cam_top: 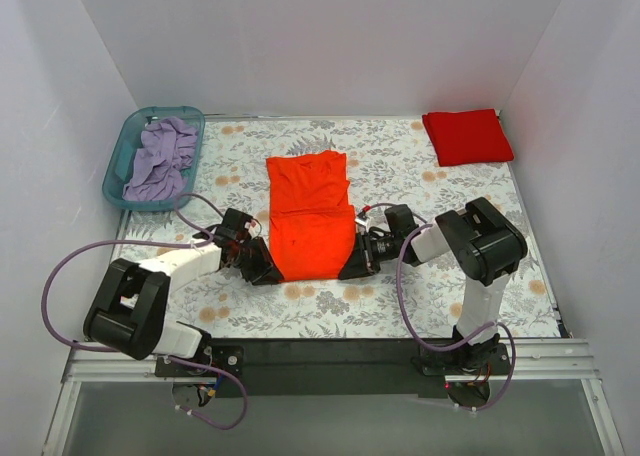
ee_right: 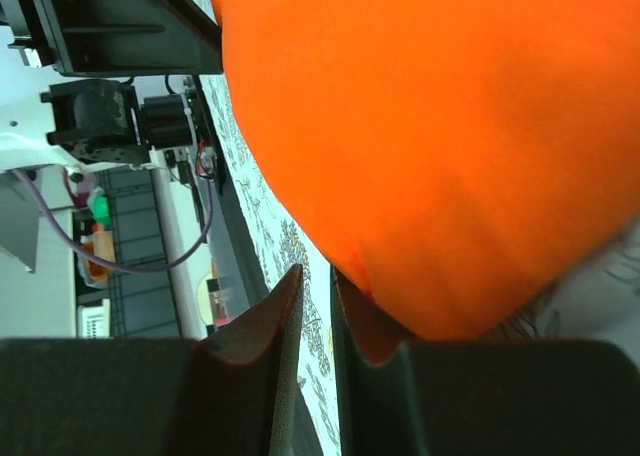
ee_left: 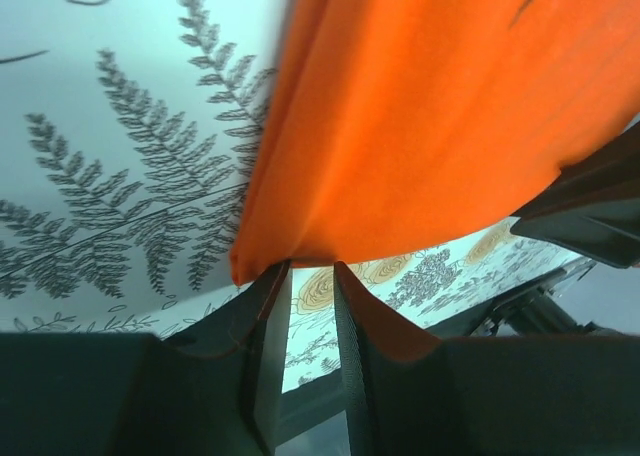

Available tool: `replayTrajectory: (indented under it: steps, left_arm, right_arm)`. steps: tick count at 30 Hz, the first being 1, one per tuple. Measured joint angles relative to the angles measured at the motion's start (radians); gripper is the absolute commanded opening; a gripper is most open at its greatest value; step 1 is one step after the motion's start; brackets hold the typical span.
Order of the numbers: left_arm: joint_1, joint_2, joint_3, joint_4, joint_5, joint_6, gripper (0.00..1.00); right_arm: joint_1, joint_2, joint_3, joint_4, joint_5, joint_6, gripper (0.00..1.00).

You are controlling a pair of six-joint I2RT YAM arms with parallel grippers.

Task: Fold and stack the t-shirts
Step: Fold the tshirt

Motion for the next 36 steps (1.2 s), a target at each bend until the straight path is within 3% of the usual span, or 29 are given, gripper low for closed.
replayTrajectory:
  steps: [5, 7, 9, 10, 12, 14, 18, 22, 26, 27, 28, 30, 36]
  left_arm:
    - [0.036, -0.025, 0.0, -0.049, -0.026, -0.019, 0.22]
    - [0.044, -0.048, 0.0, -0.079, -0.054, -0.019, 0.27]
    - [0.049, -0.074, 0.001, -0.108, -0.076, -0.019, 0.33]
    - [0.05, -0.093, 0.004, -0.127, -0.093, -0.016, 0.45]
    - [0.049, -0.129, 0.026, -0.175, -0.124, -0.008, 0.54]
    - [0.049, -0.161, 0.067, -0.222, -0.171, 0.002, 0.69]
    - [0.049, -0.214, 0.174, -0.302, -0.289, 0.025, 0.77]
    - [0.049, -0.293, 0.265, -0.364, -0.411, 0.055, 0.77]
    - [0.049, -0.414, 0.319, -0.396, -0.51, 0.076, 0.85]
    - [0.049, -0.436, 0.325, -0.397, -0.525, 0.079, 0.88]
    - [0.049, -0.463, 0.33, -0.399, -0.542, 0.083, 0.89]
    - [0.049, -0.512, 0.331, -0.401, -0.572, 0.087, 0.92]
    - [0.049, -0.558, 0.315, -0.386, -0.612, 0.108, 0.92]
  right_arm:
    - [-0.037, 0.001, -0.039, 0.043, -0.019, 0.039, 0.24]
    - [-0.045, -0.021, -0.056, 0.043, -0.01, 0.044, 0.24]
    - [-0.048, -0.061, -0.074, 0.028, 0.017, 0.041, 0.24]
    - [-0.05, -0.091, -0.082, 0.01, 0.034, 0.036, 0.24]
    - [-0.053, -0.16, -0.087, -0.044, 0.07, 0.019, 0.24]
    - [-0.053, -0.245, -0.075, -0.13, 0.117, -0.028, 0.24]
    - [-0.053, -0.394, 0.034, -0.395, 0.279, -0.166, 0.27]
    - [-0.053, -0.573, 0.154, -0.624, 0.536, -0.273, 0.41]
    - [-0.054, -0.758, 0.211, -0.766, 0.794, -0.334, 0.6]
    - [-0.054, -0.808, 0.212, -0.791, 0.864, -0.344, 0.68]
    - [-0.054, -0.855, 0.212, -0.816, 0.924, -0.348, 0.85]
    - [-0.055, -0.942, 0.208, -0.855, 1.023, -0.357, 0.98]
    - [-0.06, -1.113, 0.145, -0.871, 1.16, -0.372, 0.98]
